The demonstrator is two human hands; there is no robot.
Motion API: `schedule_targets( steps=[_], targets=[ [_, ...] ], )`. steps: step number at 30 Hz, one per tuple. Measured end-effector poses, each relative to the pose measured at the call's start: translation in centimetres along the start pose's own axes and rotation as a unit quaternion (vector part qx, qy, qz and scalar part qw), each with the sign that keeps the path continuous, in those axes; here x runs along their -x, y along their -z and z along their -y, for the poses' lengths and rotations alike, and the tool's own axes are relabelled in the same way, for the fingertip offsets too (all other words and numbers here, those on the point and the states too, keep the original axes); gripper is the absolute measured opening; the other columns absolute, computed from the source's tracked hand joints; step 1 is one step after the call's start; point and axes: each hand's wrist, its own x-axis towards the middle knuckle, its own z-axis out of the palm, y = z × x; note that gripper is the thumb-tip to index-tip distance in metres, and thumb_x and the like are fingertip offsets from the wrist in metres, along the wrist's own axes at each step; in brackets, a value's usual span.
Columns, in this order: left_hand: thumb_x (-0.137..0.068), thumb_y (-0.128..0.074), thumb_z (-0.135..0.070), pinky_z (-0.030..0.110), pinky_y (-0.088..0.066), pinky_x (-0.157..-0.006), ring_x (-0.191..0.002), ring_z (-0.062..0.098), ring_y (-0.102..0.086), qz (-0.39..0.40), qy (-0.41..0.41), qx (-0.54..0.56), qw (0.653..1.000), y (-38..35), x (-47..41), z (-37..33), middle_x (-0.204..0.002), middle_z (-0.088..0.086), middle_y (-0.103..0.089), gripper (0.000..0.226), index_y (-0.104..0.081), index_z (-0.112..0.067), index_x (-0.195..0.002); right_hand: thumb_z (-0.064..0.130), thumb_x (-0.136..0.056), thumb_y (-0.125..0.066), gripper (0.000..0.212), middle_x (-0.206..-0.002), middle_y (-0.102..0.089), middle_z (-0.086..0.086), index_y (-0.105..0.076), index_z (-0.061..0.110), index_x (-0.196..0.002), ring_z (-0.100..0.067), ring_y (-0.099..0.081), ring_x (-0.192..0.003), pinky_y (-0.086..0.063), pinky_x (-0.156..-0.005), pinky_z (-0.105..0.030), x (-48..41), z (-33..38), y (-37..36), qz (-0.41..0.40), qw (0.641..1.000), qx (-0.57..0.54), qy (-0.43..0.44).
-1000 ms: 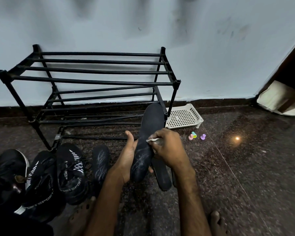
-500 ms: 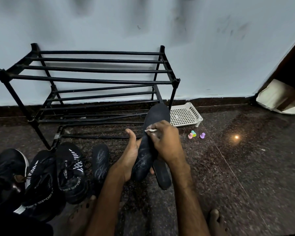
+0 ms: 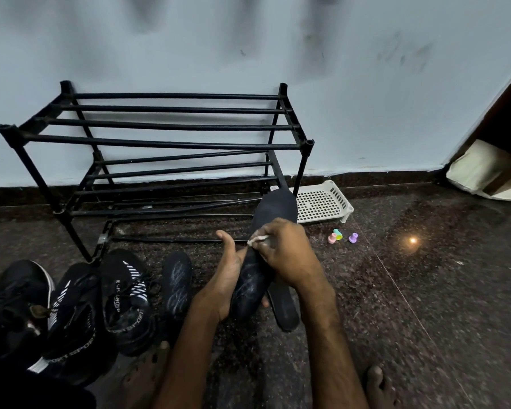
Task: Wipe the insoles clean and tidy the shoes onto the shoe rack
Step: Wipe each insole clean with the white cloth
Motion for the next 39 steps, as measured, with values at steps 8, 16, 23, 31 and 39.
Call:
schedule_targets(
  steps=[8,16,23,31,39],
  targets=[
    [-0.075,-0.002,-0.086,0.038,-0.055,-0.044,-0.062,0.027,-0.066,0.016,-0.032,0.061,0.998,0.5,0.0,-0.6,-0.090,0.017,-0.069,0.109,-0.060,-0.010,-0.128,0.014,-0.080,-0.078,0.008,-0.089,-0.066,0.004,-0.076,0.018,-0.086,-0.009,-0.062,-0.083,-0.046,-0.077,-0.019,0.3,0.2,0.1,0.042,0.998,-0.030,0.034],
    [-0.079,-0.005,-0.083,0.037,-0.055,-0.045,-0.063,0.027,-0.066,0.005,-0.031,0.034,0.999,1.1,0.1,-0.6,-0.090,0.017,-0.068,0.102,-0.062,-0.012,-0.126,0.014,-0.080,-0.077,0.009,-0.090,-0.067,0.004,-0.077,0.019,-0.087,-0.012,-0.063,-0.085,-0.052,-0.083,-0.030,0.7,0.4,-0.1,0.049,0.998,-0.033,0.021],
    [-0.085,-0.010,-0.078,0.036,-0.055,-0.044,-0.057,0.026,-0.063,-0.018,-0.031,0.000,0.999,0.8,0.3,-1.0,-0.078,0.016,-0.066,0.095,-0.061,-0.008,-0.125,0.011,-0.085,-0.071,0.011,-0.096,-0.064,0.000,-0.074,0.014,-0.095,-0.016,-0.062,-0.085,-0.052,-0.082,-0.031,0.0,0.6,-0.3,-0.064,0.998,0.021,0.021],
    [-0.091,-0.026,-0.071,0.034,-0.053,-0.042,-0.056,0.032,-0.065,-0.044,-0.019,-0.007,0.999,0.4,1.2,-1.6,-0.096,0.034,-0.066,0.083,-0.068,-0.003,-0.115,0.013,-0.087,-0.070,0.009,-0.098,-0.062,0.002,-0.072,0.014,-0.095,-0.009,-0.054,-0.082,-0.042,-0.077,-0.019,-0.5,0.0,0.4,-0.111,0.992,0.051,-0.010],
    [-0.099,-0.029,-0.057,0.032,-0.053,-0.040,-0.064,0.030,-0.070,-0.055,-0.052,0.011,0.997,0.1,1.9,-2.4,-0.094,0.025,-0.070,0.072,-0.058,0.002,-0.127,0.011,-0.081,-0.076,0.012,-0.094,-0.068,0.003,-0.077,0.018,-0.090,-0.009,-0.063,-0.083,-0.050,-0.083,-0.022,0.1,-0.6,1.0,0.015,0.999,0.028,0.021]
  ],
)
